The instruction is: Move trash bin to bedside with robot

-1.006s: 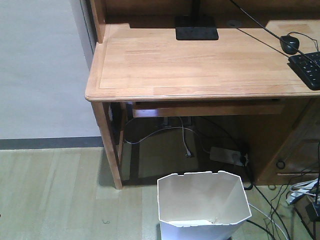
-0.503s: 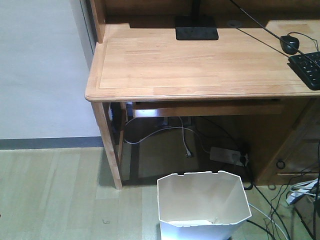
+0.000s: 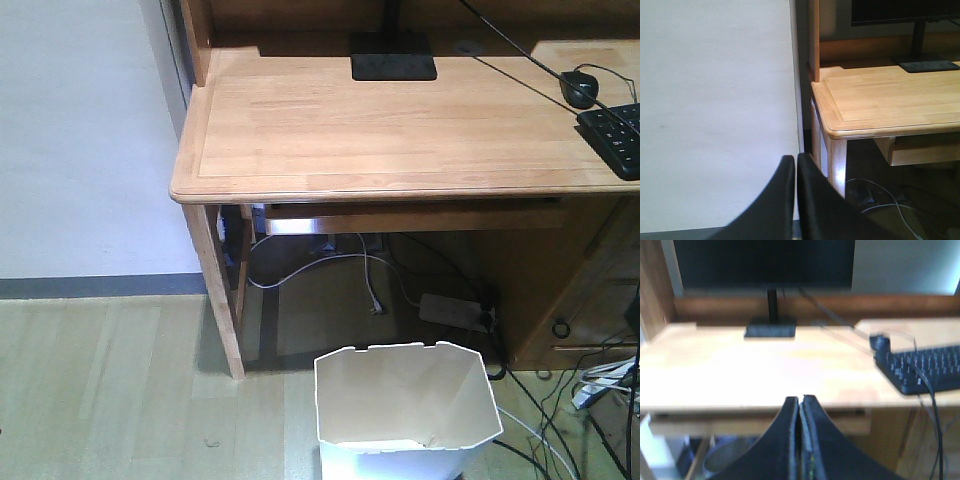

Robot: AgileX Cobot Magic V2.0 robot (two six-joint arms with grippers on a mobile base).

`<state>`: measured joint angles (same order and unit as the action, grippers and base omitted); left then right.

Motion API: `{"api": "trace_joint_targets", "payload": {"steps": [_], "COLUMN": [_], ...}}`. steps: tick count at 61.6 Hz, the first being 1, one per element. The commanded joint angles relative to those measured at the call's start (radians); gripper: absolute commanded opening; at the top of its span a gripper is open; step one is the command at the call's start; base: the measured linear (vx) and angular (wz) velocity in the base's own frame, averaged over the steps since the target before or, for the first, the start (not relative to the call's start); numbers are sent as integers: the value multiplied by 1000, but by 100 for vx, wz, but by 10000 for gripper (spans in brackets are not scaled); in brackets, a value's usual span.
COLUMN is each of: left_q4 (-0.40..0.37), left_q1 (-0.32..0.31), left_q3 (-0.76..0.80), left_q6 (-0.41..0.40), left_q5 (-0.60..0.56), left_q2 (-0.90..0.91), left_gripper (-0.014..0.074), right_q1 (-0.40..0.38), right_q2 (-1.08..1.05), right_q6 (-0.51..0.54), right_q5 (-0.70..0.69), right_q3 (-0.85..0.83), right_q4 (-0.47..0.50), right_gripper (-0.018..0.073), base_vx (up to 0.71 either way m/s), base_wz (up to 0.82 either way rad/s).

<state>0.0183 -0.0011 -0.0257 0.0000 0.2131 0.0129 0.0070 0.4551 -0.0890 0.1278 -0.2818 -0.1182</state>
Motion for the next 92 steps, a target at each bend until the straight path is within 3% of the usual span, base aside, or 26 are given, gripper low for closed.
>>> {"api": "trace_joint_targets", "payload": {"steps": [1,27,40,53,59,69,78,92], "left_q4": [-4,-4,-4,-4,-4,-4,-4,-4], "left_q1": [-2,-2,-2,-2,-2,-2,-2,-2], "left_q3": [-19,-19,-19,-19,-19,-19,-19,-19], "left_q6": [0,0,0,0,0,0,0,0], "left_q5": [-68,-68,-68,-68,-68,-68,-68,-68], "left_q2": [14,14,14,14,14,14,14,14], "left_gripper": [-6,-6,-6,-6,-6,-6,-6,-6], "right_q1": [-5,-5,-5,-5,-5,-5,-4,-3], "right_q2": [60,113,113,113,113,113,113,219], "right_q6": [4,2,4,5,5,5,-61,-8], "right_q5": [-66,-78,-78,-79,-79,-80,-76,73], "right_q3": [-32,-32,-32,-32,-32,-32,-35,-133], "right_q4": [-10,-10,-11,-11,-11,-11,74,78], "right_gripper": [-9,37,197,424,478,490,490,490], "base_vx": [0,0,0,0,0,0,0,0], "base_wz": [0,0,0,0,0,0,0,0]}}
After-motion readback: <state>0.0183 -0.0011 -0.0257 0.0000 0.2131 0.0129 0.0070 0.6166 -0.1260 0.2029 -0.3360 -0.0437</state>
